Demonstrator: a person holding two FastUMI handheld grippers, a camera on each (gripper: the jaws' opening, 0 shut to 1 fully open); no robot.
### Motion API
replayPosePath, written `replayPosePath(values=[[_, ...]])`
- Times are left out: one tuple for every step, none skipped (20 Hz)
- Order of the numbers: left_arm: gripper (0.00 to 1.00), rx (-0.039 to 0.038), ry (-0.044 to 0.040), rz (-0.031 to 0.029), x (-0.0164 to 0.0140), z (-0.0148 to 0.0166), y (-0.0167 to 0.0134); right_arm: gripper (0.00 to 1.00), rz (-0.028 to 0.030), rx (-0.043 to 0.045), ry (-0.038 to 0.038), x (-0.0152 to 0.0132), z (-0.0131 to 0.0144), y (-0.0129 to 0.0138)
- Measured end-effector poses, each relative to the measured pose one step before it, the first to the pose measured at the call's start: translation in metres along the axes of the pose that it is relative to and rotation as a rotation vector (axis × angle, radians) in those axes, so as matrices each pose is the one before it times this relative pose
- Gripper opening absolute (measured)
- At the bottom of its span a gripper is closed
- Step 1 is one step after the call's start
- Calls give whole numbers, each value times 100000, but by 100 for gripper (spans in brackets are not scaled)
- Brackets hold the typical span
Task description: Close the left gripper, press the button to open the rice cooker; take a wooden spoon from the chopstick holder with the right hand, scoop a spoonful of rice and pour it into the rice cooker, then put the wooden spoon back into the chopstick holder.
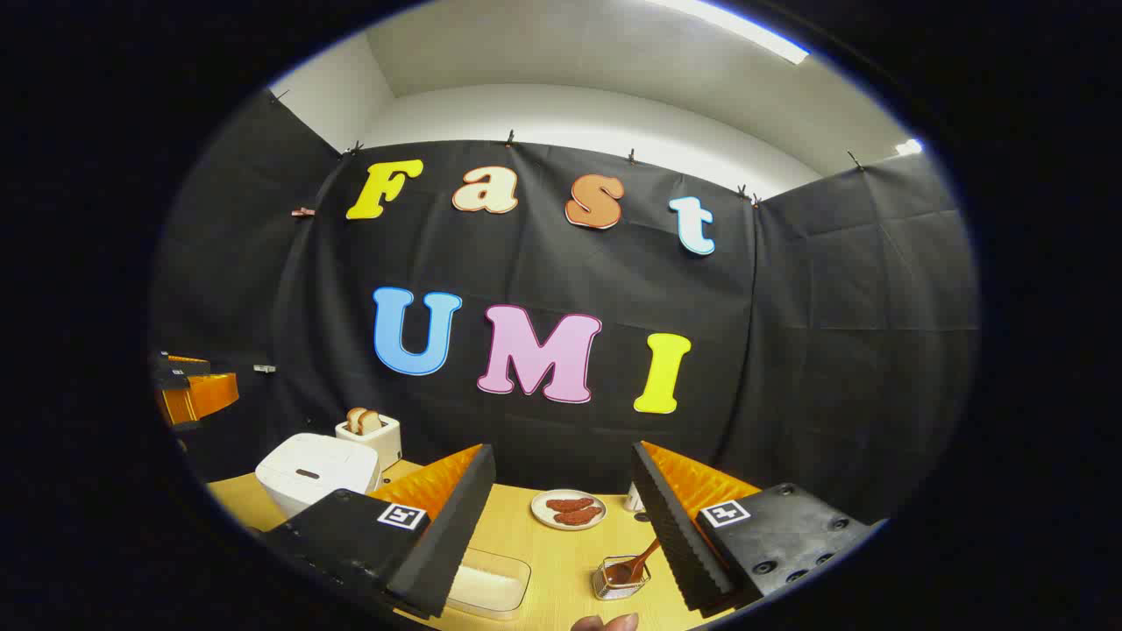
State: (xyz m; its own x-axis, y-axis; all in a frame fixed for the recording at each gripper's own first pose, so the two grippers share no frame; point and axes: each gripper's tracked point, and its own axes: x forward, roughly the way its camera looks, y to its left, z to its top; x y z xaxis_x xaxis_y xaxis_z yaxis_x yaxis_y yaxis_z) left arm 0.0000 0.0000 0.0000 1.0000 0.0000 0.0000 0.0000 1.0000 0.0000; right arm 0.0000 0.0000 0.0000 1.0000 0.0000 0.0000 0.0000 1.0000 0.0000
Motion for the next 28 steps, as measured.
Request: replayPosePath(values=[[96,985,179,397,149,-70,358,97,-190,786,286,-64,-81,9],[97,587,-430,264,162,27,330,98,-316,719,-150,-111,121,12],[97,315,-523,-53,-6,111,112,98,-135,474,-721,-37,243,31],[97,230,-596,324,10,179,257,98,-296,101,-427,9,122,11],[97,188,-92,223,105,-53,211,98,-155,-40,53,-5,-8,1],[97,-31,-19,-117,57,-2,24,96,81,113,252,-131,-108,70],[97,-99,274,61,-36,-162,36,96,83,74,326,-30,-35,92],[97,-160,116,-458,-53,34,-33,97,-268,-2,78,-111,3,40],[97,-7,-105,-568,-107,138,-120,98,-275,90,-162,-136,48,-94],[96,425,50,-339,-84,-57,-16,98,-58,75,-431,-150,156,103],[97,392,33,-37,-74,-142,84,98,-12,-90,142,-115,-27,62],[97,222,-8,-393,-123,75,-14,97,-221,-51,9,-52,-51,34],[97,170,-485,-744,-110,202,-214,98,-341,-11,-36,-79,24,-17],[97,533,-421,-292,-51,157,-65,98,-294,124,-297,-73,114,14],[97,627,-191,144,-97,155,191,98,-104,158,-116,-60,70,47],[97,241,-181,121,21,-49,145,98,47,75,-340,-53,84,116],[97,-227,-158,58,-35,70,-3,98,-146,-294,-30,-32,14,4],[97,-374,-50,-242,-65,117,-37,98,-66,-492,-1,-29,-102,-7],[97,-233,168,-444,23,-80,-18,97,-114,-318,186,-29,-34,-21],[96,142,22,-761,47,-4,-66,98,-94,131,232,6,-95,39],[96,379,-167,277,-62,-20,290,98,73,424,10,-21,-44,110],[94,536,-346,1254,232,71,525,98,-123,154,-29,-40,-26,28],[75,771,170,1989,336,-188,585,97,-59,-199,106,58,-118,-28],[55,-84,996,-808,330,-268,55,98,-34,-460,251,7,-244,22],[35,-776,2084,-2111,136,-703,-456,97,234,-624,511,-55,-229,90],[15,-1004,3089,-2485,94,-868,30,98,296,-363,268,72,-110,87],[9,-1248,3051,-3270,580,-1031,-255,98,73,-182,66,46,-86,36],[8,-1173,2562,-2802,548,-751,41,98,-115,-92,380,6,-159,-53]])
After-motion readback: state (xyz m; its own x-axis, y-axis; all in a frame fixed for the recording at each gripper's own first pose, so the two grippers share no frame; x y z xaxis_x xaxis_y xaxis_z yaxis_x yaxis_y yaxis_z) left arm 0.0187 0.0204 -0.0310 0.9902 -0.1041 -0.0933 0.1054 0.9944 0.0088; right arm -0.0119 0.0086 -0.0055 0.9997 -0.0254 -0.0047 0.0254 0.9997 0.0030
